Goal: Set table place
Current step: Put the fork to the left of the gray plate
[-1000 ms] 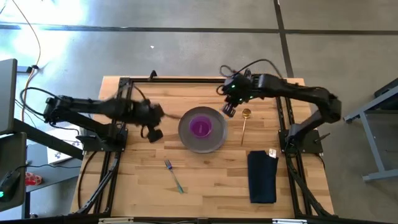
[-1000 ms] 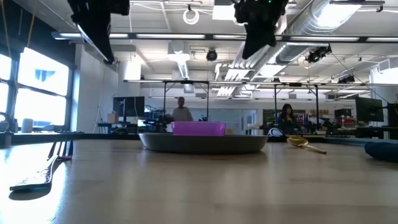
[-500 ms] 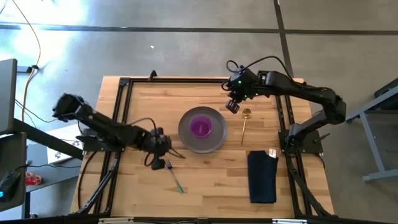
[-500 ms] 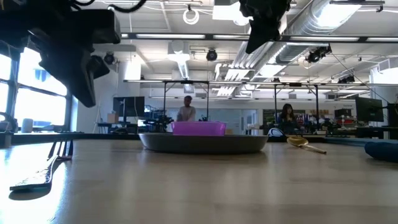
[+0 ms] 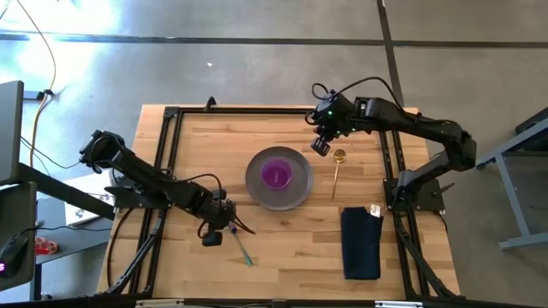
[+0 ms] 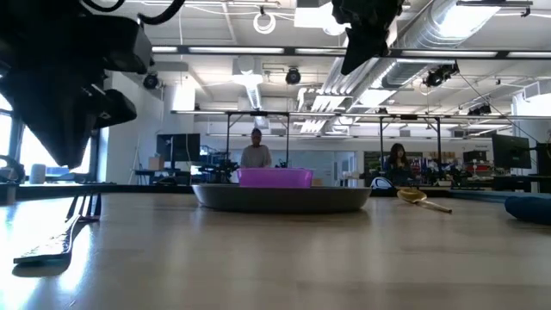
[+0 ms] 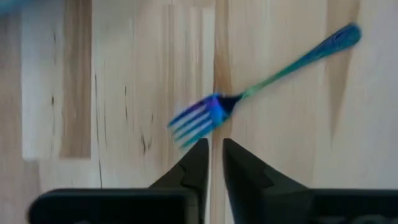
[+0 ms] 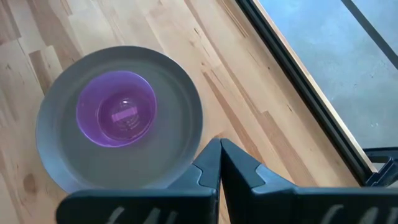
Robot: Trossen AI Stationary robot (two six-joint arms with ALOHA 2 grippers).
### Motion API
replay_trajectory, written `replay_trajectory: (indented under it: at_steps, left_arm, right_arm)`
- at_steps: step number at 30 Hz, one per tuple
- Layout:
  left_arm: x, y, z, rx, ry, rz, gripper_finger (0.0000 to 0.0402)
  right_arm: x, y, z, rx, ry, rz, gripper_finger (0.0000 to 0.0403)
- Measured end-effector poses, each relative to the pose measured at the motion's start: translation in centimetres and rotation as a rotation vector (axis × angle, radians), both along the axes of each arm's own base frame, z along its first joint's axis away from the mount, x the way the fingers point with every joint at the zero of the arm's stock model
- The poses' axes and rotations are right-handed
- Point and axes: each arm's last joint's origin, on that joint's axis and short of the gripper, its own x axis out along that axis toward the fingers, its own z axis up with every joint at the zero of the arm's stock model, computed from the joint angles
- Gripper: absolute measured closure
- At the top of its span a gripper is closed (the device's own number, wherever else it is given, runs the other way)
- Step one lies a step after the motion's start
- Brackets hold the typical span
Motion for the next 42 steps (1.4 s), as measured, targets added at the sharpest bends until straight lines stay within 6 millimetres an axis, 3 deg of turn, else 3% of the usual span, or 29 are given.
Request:
replay_trajectory:
  at_steps: [10, 16, 21, 28, 42]
  left_arm:
    - [-0.4, 0.3, -0.6, 0.018, 0.019, 0.030, 0.0235]
    - [-0.7, 2.0, -1.9, 0.007, 0.031, 0.116, 0.0190]
    - [0.3, 3.4, -2.0, -0.039, -0.061, 0.111, 0.0182]
    - [0.1, 4.8, -2.2, -0.116, -0.016, 0.071, 0.0181]
    - [0.3, 4.8, -2.1, -0.152, -0.034, 0.040, 0.0181]
  right_arm:
    - [0.0, 0.0, 0.0, 0.000, 0.000, 0.001, 0.0403]
    - [0.0, 0.0, 0.0, 0.000, -0.001, 0.001, 0.0403]
    - [0.0, 0.1, 0.0, 0.001, -0.001, 0.003, 0.0403]
    - [0.2, 0.7, 0.0, -0.024, 0.007, 0.010, 0.0403]
    - [0.2, 0.7, 0.0, -0.041, 0.012, 0.002, 0.0403]
